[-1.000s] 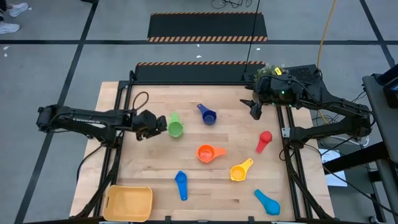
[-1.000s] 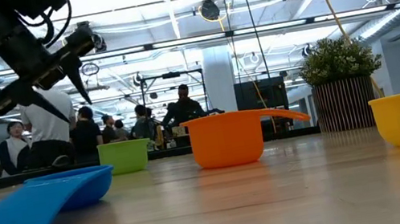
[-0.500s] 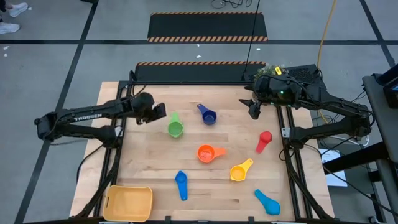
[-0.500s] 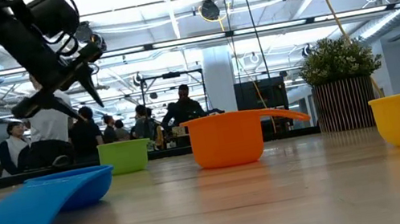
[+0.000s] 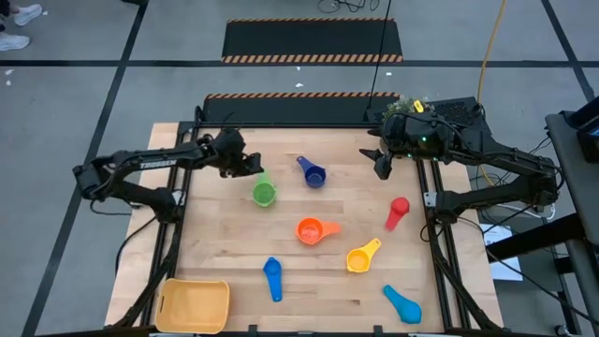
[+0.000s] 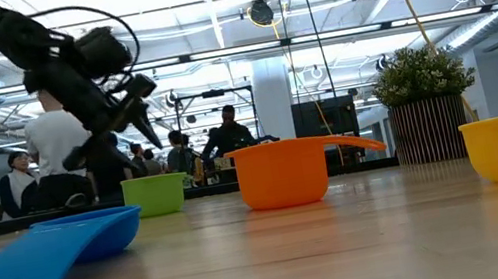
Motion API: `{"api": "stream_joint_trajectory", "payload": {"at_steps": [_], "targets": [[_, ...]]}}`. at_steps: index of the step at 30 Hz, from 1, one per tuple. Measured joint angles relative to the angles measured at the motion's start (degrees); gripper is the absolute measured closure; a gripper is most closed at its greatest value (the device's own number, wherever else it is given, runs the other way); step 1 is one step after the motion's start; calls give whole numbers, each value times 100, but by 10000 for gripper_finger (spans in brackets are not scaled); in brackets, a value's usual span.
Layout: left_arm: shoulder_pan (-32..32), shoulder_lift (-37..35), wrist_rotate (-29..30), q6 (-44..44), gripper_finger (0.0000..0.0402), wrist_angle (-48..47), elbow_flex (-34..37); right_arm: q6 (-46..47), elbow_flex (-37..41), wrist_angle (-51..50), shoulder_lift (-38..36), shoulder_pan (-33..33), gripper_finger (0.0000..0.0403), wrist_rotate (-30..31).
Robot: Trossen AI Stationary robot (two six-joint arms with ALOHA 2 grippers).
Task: Nest measuring cups in basket
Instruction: Stack the green measuring cup on top of the orange measuring cup
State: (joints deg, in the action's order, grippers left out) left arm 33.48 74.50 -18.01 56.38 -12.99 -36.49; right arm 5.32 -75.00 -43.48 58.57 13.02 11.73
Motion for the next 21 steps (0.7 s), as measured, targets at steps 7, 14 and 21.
{"api": "stream_joint_trajectory", "payload": {"at_steps": [7,14,21], "targets": [[69,485,-53,-156,113,41,0,0,0,-2,-2,0,126,-2],[67,709,-82,-399,119,284,0,-24,0,-1,-2,0,126,0],[67,1110,-423,-481,150,819,2,-63,0,-2,-2,2,126,4]]}}
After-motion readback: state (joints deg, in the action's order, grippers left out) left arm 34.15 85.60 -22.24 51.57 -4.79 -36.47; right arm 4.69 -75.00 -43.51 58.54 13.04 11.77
